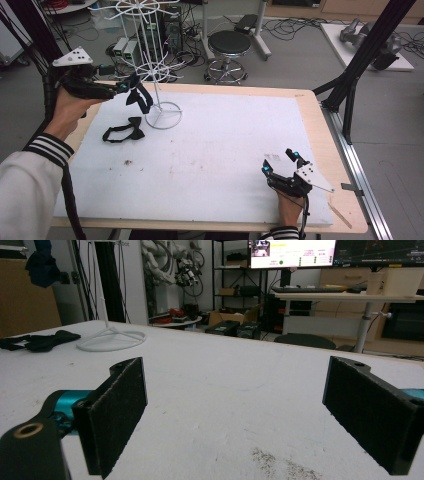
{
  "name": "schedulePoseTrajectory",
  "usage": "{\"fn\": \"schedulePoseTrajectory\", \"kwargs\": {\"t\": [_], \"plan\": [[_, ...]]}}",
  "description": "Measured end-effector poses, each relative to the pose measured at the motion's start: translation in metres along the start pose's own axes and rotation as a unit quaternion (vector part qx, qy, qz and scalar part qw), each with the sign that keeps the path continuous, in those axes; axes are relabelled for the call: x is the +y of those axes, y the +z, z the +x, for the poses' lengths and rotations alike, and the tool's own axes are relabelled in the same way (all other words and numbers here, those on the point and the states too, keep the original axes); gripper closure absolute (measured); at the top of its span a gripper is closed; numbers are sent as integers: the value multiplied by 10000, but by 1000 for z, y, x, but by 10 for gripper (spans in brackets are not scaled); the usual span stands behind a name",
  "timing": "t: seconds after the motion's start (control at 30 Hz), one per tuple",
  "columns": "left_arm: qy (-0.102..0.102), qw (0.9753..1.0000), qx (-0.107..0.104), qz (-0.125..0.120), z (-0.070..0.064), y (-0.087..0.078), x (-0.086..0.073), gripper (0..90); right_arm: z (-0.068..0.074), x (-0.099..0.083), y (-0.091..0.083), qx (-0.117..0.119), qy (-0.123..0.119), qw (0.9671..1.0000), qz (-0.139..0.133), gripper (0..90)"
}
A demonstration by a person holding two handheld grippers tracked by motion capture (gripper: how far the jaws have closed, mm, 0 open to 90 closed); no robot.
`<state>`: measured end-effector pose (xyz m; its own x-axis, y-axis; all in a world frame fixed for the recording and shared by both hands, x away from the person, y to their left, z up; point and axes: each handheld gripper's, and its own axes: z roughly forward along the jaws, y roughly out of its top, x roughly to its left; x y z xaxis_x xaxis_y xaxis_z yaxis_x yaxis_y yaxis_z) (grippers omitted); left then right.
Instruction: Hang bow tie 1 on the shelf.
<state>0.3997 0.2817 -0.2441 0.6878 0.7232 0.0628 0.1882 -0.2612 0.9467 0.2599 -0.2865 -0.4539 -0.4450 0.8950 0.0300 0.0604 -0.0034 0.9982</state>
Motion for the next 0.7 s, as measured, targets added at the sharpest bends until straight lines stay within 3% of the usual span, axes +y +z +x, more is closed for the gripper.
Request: {"fn": "schedulePoseTrajectory", "kwargs": {"t": [0.27, 0.47, 0.7], "plan": [[-71, 9997, -131, -190, -6, -15, -20, 194, 0, 0, 0, -20, 12, 10000, 12, 100], [-49, 9996, -229, -178, -8, -25, -38, 194, 0, 0, 0, -25, 2, 10000, 11, 100], [-236, 9990, -198, -309, -12, -40, -65, 194, 0, 0, 0, -27, -1, 10000, 3, 100]]}}
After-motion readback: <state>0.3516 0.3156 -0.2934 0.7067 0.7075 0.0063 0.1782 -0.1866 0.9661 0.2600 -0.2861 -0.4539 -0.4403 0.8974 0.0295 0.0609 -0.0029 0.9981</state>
